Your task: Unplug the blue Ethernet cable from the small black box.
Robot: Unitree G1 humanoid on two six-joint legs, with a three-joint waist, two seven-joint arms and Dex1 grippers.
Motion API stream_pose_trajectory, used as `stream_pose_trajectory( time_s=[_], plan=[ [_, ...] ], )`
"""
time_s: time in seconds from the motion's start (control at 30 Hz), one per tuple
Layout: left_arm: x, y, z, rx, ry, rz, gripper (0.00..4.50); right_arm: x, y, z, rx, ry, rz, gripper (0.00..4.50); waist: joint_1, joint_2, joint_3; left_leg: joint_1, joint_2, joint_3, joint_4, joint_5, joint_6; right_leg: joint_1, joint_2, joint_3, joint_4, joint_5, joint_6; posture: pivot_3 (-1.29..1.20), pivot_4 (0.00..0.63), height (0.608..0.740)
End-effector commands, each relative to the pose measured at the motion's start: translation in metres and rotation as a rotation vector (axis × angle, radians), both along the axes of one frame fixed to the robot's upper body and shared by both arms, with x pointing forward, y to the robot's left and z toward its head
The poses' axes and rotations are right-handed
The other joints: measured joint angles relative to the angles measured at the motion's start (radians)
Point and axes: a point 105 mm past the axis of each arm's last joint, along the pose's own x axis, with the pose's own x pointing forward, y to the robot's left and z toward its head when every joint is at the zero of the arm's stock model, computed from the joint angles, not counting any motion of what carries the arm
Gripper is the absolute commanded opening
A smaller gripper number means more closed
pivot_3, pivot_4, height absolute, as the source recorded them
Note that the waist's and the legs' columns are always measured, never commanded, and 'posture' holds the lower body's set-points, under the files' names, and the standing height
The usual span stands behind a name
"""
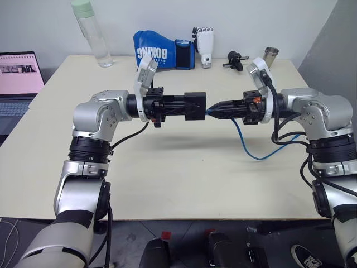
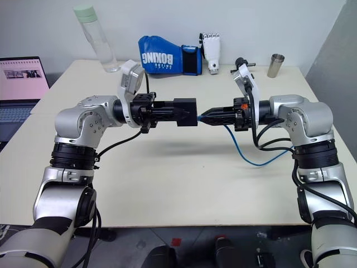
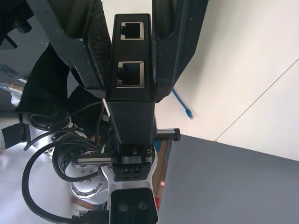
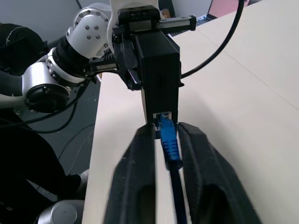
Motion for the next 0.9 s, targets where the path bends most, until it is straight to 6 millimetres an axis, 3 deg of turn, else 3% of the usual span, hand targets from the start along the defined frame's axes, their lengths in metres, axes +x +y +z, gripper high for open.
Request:
stream_pose_trajectory(
  time_s=[0.03, 0.9],
  plan=[
    [-0.0067, -0.0025, 0.0162, -0.013, -0.064, -0.029, 0.79, -0.003, -0.0003, 0.0056, -0.011, -0.044, 0.017, 1.49, 0.0, 0.0, 0.0, 0.0, 0.0, 0.0, 0.0, 0.0, 0.0, 0.0, 0.0, 0.0, 0.0, 0.0, 0.0, 0.0, 0.15, 0.74],
    [-0.0077, -0.0043, 0.0158, -0.007, -0.067, -0.033, 0.79, -0.0025, 0.0012, 0.0111, 0.022, -0.013, 0.018, 1.49, 0.0, 0.0, 0.0, 0.0, 0.0, 0.0, 0.0, 0.0, 0.0, 0.0, 0.0, 0.0, 0.0, 0.0, 0.0, 0.0, 0.15, 0.74]
  ],
)
